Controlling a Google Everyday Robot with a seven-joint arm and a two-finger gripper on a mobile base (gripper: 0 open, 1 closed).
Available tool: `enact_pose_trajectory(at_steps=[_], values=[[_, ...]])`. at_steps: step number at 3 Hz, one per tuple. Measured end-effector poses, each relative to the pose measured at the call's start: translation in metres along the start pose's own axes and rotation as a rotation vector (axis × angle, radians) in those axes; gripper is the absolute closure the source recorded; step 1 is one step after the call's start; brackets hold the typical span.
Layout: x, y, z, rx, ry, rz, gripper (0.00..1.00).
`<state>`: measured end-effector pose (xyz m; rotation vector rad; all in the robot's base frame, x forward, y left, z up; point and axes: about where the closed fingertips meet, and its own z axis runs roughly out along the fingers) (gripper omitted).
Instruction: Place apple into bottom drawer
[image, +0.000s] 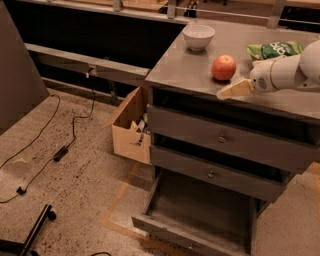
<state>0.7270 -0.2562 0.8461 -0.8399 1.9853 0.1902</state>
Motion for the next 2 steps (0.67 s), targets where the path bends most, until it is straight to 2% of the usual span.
enact_pose_trajectory(at_steps=[2], values=[[-0.035, 0.010, 0.015, -0.035, -0.106, 0.022, 0.00]])
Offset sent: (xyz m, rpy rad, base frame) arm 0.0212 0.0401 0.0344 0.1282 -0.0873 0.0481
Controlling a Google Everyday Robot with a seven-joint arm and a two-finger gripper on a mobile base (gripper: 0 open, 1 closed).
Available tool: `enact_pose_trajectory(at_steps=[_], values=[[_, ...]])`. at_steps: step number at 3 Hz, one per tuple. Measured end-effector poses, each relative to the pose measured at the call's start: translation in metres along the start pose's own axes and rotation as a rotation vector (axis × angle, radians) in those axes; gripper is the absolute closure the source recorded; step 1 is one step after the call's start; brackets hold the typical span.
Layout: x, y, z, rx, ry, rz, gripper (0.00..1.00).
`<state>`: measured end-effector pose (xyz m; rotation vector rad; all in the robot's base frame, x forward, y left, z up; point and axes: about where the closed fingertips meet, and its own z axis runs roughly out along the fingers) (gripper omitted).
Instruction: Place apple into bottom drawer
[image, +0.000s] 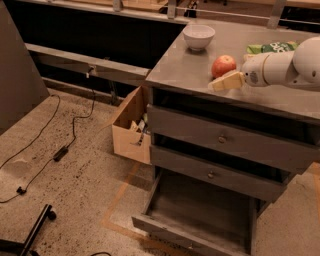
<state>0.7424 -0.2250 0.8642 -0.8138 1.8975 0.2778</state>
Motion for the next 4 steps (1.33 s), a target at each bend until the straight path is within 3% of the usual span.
enact_pose_trajectory(at_steps=[1, 2, 3, 4], values=[[-0.003, -0.006, 0.009, 0.005, -0.013, 0.004, 0.00], [0.000, -0.023, 0.020, 0.038, -0.024, 0.001, 0.14], [-0.001, -0.035, 0.027, 0.056, -0.050, -0.005, 0.37], [-0.001, -0.036, 0.030, 0.041, -0.076, -0.009, 0.60]])
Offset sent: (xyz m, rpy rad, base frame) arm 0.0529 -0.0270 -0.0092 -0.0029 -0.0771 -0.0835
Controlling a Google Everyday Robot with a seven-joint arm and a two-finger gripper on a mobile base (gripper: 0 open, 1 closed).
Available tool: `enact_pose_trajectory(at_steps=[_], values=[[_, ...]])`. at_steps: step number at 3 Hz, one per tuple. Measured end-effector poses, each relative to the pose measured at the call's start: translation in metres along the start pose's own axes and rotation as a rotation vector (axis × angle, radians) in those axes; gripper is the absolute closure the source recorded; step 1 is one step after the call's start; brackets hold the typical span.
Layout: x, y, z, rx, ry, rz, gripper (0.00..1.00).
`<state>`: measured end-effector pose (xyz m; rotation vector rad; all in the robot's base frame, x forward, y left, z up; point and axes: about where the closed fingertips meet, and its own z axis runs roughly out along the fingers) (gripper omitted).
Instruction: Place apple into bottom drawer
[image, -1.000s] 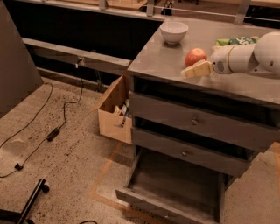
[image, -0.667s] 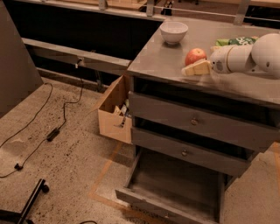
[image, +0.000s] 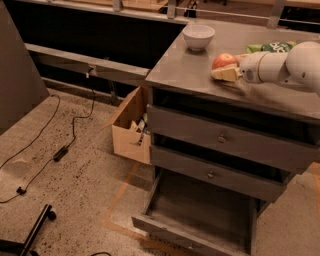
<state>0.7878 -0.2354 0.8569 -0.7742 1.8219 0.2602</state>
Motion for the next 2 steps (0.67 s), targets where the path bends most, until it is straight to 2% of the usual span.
enact_pose_trajectory(at_steps=[1, 2], values=[[-0.018, 0.035, -0.031, -0.107, -0.004, -0.009, 0.92], [-0.016, 0.082, -0.082, -0.198, 0.043, -0.043, 1.00]])
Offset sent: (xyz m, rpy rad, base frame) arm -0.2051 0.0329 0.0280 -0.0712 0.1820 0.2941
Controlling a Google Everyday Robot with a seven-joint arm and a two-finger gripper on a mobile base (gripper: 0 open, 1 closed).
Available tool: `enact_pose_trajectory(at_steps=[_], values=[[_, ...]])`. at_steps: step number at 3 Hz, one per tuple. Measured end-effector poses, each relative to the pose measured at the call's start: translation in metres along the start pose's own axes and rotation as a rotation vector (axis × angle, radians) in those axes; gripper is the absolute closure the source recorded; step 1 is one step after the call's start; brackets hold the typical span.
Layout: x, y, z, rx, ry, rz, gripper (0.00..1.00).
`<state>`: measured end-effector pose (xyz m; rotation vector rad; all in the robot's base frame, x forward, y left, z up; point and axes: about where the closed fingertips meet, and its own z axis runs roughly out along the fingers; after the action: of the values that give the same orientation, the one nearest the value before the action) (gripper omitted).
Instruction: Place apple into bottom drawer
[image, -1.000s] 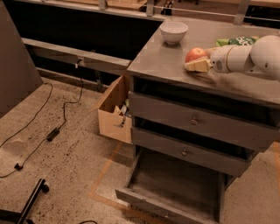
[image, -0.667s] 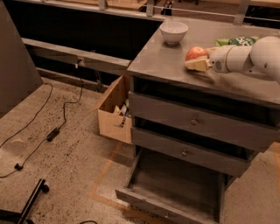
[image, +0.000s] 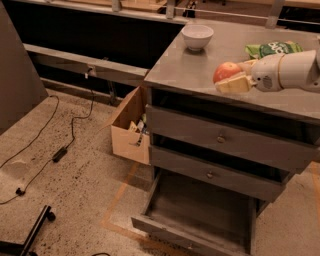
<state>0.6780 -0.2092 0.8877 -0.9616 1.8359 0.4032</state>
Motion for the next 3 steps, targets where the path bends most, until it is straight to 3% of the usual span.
enact_pose_trajectory(at_steps=[1, 2, 3], values=[[0.017, 0.053, -0.038, -0.053, 0.077, -0.072, 1.00], [0.042, 0.088, -0.059, -0.068, 0.143, -0.125, 1.00], [0.047, 0.093, -0.058, -0.078, 0.151, -0.123, 1.00]])
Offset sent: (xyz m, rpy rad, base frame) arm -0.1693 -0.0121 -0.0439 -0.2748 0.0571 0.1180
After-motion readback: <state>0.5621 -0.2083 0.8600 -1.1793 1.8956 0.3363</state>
